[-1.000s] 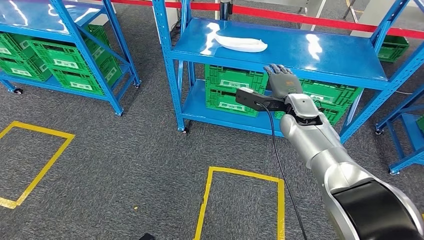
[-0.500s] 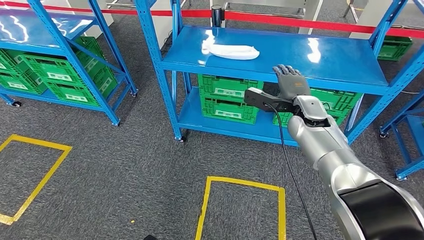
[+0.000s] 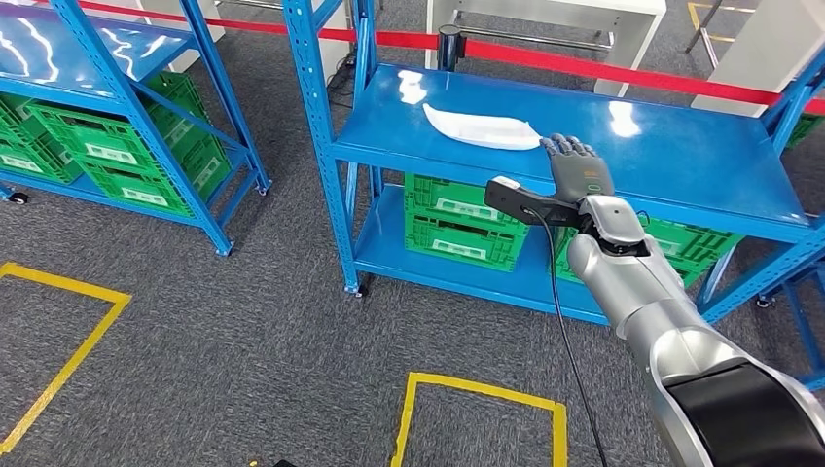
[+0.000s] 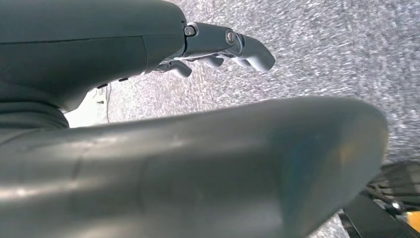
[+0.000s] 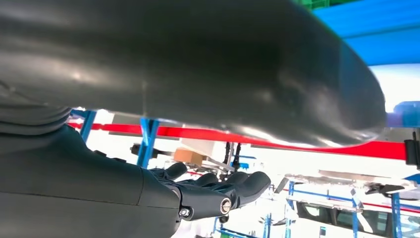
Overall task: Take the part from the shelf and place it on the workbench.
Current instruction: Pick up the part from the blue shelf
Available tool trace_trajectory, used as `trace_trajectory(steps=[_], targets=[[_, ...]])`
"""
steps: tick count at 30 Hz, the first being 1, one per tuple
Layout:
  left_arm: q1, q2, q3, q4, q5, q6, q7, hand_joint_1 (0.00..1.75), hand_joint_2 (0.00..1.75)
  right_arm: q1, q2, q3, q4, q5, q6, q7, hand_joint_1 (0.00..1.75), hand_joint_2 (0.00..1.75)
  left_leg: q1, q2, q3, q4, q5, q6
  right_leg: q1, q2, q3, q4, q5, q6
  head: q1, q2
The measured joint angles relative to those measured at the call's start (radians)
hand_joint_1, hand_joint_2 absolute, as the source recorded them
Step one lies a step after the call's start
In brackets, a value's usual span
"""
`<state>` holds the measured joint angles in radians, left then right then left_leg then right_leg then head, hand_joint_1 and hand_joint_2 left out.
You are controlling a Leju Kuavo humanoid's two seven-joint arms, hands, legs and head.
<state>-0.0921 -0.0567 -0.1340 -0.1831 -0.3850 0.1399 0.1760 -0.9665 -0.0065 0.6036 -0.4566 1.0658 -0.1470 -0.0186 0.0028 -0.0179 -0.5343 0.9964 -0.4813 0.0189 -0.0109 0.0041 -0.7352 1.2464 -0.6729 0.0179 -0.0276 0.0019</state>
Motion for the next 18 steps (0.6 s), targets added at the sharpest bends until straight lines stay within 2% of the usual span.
trace_trajectory(steps=[1,3,4,5,7,8,9,10,11,12,14,15,16,17,18], targets=[[0.002,-0.001,0.000,0.000,0.000,0.000,-0.001,0.00,0.00,0.004,0.000,0.001,0.000,0.001,-0.001,0.001,0.00,0.87,-0.001,-0.001,0.021,0.000,-0.018,-0.001,0.002,0.000,-0.002,-0.057,0.044,-0.006,0.000,0.000],[0.004,-0.004,0.001,0.001,0.000,0.001,-0.001,0.00,0.00,0.010,-0.002,0.005,0.000,0.001,0.000,0.001,0.00,1.75,-0.006,-0.006,0.055,0.005,-0.057,-0.007,0.011,0.002,0.002,-0.175,0.205,-0.020,0.001,0.000],[0.004,-0.005,0.001,0.001,0.000,0.002,-0.001,0.00,0.00,0.012,-0.002,0.008,-0.001,0.001,0.002,0.001,0.00,1.75,-0.007,-0.007,0.068,0.005,-0.077,-0.010,0.015,0.003,0.009,-0.211,0.270,-0.025,0.002,0.000],[0.004,-0.007,0.002,0.001,0.001,0.003,-0.001,0.00,0.00,0.013,-0.001,0.010,-0.003,0.001,0.003,0.001,0.00,1.75,-0.009,-0.009,0.082,0.011,-0.089,-0.016,0.017,0.006,0.017,-0.227,0.303,-0.029,0.002,0.000],[0.004,-0.006,0.004,-0.001,0.002,0.007,-0.002,0.00,0.00,0.006,0.004,0.011,-0.010,0.001,0.004,0.000,0.00,1.75,-0.011,-0.009,0.088,0.047,-0.081,-0.027,0.014,0.009,0.045,-0.228,0.300,-0.037,0.003,0.000],[0.004,-0.006,0.005,-0.001,0.002,0.009,-0.003,0.00,0.00,0.002,0.007,0.012,-0.014,0.001,0.003,0.000,0.00,1.75,-0.011,-0.005,0.071,0.095,-0.058,-0.033,0.011,0.009,0.060,-0.229,0.294,-0.045,0.002,0.000],[0.003,-0.006,0.006,-0.001,0.002,0.011,-0.003,0.00,0.00,0.000,0.011,0.013,-0.015,0.000,0.003,0.000,0.00,1.75,-0.010,-0.001,0.033,0.156,-0.038,-0.039,0.010,0.009,0.076,-0.229,0.284,-0.052,0.001,0.000],[0.002,-0.006,0.007,-0.001,0.002,0.011,-0.003,0.00,0.00,0.000,0.016,0.014,-0.017,0.000,0.003,0.000,0.00,1.75,-0.008,0.004,-0.013,0.222,-0.035,-0.044,0.009,0.009,0.092,-0.229,0.271,-0.057,-0.001,0.000],[0.002,-0.008,0.008,-0.001,0.002,0.011,-0.004,0.00,0.00,0.002,0.019,0.015,-0.017,0.000,0.003,0.000,0.00,1.75,-0.006,0.008,-0.061,0.276,-0.053,-0.049,0.008,0.009,0.109,-0.230,0.256,-0.061,-0.003,0.000],[0.003,-0.008,0.008,-0.001,0.002,0.011,-0.003,0.00,0.00,0.004,0.021,0.016,-0.017,0.000,0.003,0.000,0.00,1.75,-0.005,0.010,-0.105,0.312,-0.095,-0.052,0.007,0.009,0.126,-0.230,0.239,-0.062,-0.005,0.000],[0.007,-0.008,0.008,-0.001,0.002,0.011,-0.003,0.00,0.00,0.009,0.023,0.017,-0.017,0.000,0.003,0.000,0.00,1.75,-0.002,0.012,-0.162,0.316,-0.187,-0.055,0.005,0.011,0.163,-0.230,0.207,-0.061,-0.005,0.000],[0.009,-0.008,0.008,-0.001,0.002,0.011,-0.003,0.00,0.00,0.010,0.024,0.017,-0.017,0.000,0.003,0.000,0.00,1.75,-0.002,0.012,-0.176,0.285,-0.202,-0.055,0.003,0.011,0.185,-0.230,0.189,-0.060,-0.005,0.000],[0.011,-0.008,0.008,-0.001,0.002,0.011,-0.003,0.00,0.00,0.010,0.025,0.017,-0.017,0.000,0.003,0.000,0.00,1.75,-0.002,0.013,-0.182,0.237,-0.181,-0.053,0.002,0.011,0.206,-0.230,0.171,-0.058,-0.005,0.000],[0.013,-0.007,0.009,0.000,0.002,0.011,-0.003,0.00,0.00,0.011,0.027,0.017,-0.017,0.000,0.003,0.000,0.00,1.75,-0.002,0.014,-0.181,0.177,-0.120,-0.051,0.001,0.011,0.224,-0.231,0.154,-0.055,-0.005,0.000],[0.015,-0.007,0.009,0.000,0.002,0.011,-0.003,0.00,0.00,0.011,0.029,0.017,-0.017,0.000,0.003,0.000,0.00,1.75,-0.003,0.016,-0.179,0.108,-0.032,-0.047,0.001,0.012,0.243,-0.231,0.137,-0.051,-0.006,0.000]])
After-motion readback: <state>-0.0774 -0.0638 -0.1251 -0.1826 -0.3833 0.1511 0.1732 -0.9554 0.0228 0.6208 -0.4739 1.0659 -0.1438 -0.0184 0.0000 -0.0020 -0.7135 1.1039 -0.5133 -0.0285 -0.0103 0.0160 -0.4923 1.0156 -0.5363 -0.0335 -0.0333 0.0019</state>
